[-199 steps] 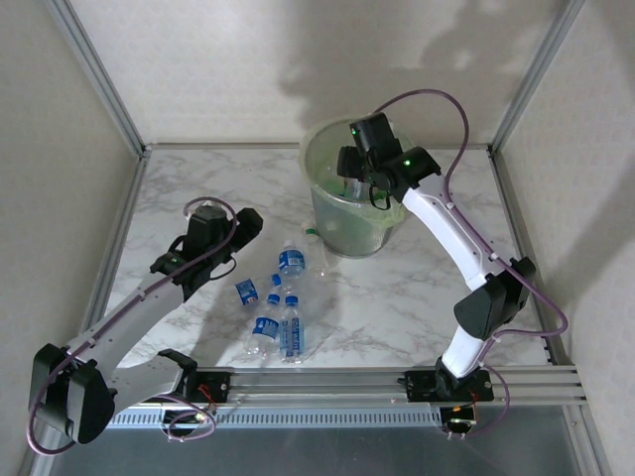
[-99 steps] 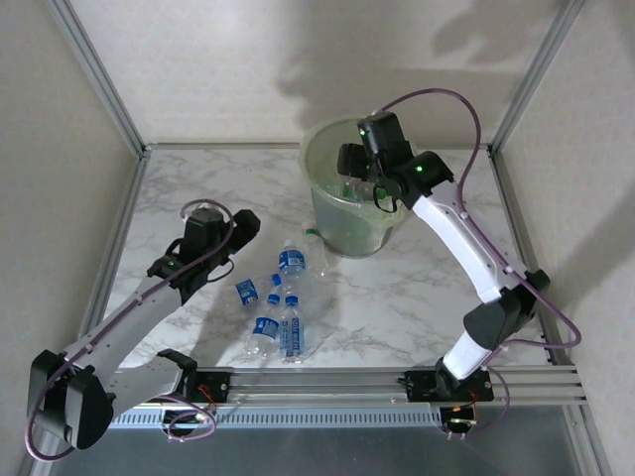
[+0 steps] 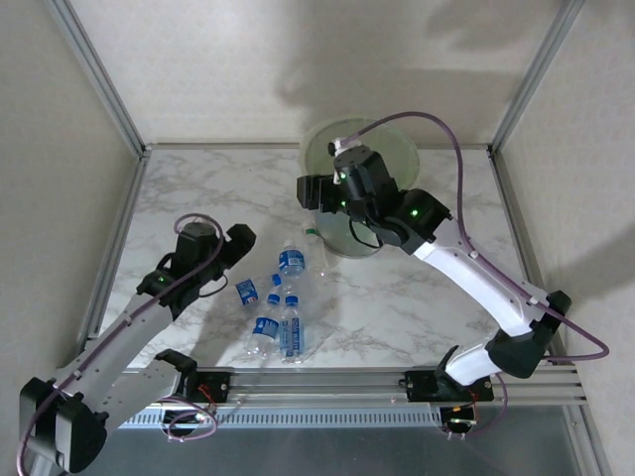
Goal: Put the plastic bottles in the bin
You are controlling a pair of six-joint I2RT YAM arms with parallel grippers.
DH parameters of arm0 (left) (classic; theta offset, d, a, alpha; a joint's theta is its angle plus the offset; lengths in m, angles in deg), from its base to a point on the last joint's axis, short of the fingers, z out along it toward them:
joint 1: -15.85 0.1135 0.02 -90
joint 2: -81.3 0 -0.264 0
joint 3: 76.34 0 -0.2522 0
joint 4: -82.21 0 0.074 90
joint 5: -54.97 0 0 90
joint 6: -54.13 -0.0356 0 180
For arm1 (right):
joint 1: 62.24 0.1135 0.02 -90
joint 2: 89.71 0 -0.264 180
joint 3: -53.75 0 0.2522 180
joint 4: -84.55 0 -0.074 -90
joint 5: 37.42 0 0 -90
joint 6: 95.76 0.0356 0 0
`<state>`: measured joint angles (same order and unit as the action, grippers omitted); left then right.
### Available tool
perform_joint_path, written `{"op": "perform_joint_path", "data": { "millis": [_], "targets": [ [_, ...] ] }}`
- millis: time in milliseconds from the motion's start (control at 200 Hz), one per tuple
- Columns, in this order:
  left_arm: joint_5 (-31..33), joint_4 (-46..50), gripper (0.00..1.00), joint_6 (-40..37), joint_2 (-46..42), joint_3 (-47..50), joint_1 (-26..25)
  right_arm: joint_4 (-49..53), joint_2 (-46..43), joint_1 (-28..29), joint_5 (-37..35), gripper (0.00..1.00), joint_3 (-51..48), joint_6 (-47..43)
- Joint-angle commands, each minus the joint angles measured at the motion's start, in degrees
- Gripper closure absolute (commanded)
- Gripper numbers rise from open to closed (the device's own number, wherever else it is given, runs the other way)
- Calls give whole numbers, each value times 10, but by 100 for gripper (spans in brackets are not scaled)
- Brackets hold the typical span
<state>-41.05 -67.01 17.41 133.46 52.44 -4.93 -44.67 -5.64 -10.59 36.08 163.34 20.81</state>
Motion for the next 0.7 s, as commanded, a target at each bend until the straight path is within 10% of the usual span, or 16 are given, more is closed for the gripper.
{"op": "perform_joint_path", "data": {
  "millis": [0,471,696],
  "targets": [
    [-30,52,12,46,-35,26,2,-18,-10,5,-10,23,-23,7],
    [-30,181,12,113,-125,32,-41,-19,-29,17,-1,21,-112,43],
    [-5,187,18,53,-50,-19,-186,-8,-78,17,-40,19,-161,77]
  ]
}}
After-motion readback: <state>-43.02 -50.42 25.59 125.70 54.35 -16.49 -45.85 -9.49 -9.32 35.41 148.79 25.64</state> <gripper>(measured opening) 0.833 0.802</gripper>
